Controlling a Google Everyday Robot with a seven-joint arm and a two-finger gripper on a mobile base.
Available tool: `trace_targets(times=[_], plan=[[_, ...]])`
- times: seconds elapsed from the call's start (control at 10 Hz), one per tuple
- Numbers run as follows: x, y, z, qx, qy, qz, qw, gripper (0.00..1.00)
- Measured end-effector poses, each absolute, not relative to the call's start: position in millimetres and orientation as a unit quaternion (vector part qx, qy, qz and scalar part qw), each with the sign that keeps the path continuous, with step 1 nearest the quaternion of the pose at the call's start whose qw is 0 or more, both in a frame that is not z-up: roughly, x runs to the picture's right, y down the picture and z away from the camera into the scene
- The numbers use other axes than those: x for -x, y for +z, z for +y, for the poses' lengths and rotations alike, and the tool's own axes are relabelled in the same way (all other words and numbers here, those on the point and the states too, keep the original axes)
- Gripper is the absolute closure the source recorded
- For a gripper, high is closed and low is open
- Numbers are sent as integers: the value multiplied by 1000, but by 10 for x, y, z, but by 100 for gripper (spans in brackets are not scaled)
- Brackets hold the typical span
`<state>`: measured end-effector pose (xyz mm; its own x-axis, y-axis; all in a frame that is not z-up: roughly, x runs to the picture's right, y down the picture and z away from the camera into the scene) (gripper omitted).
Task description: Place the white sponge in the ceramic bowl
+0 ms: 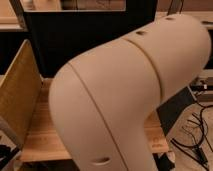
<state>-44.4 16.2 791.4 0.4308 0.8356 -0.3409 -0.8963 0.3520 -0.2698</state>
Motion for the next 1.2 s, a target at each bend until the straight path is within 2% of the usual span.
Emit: trace_targets(times=[0.5, 1.0, 1.2], plan=[[977, 7974, 507, 213, 499, 140, 828, 20], [1028, 7968, 595, 214, 506, 150, 822, 20], [1163, 7932, 854, 234, 481, 148, 832, 20]])
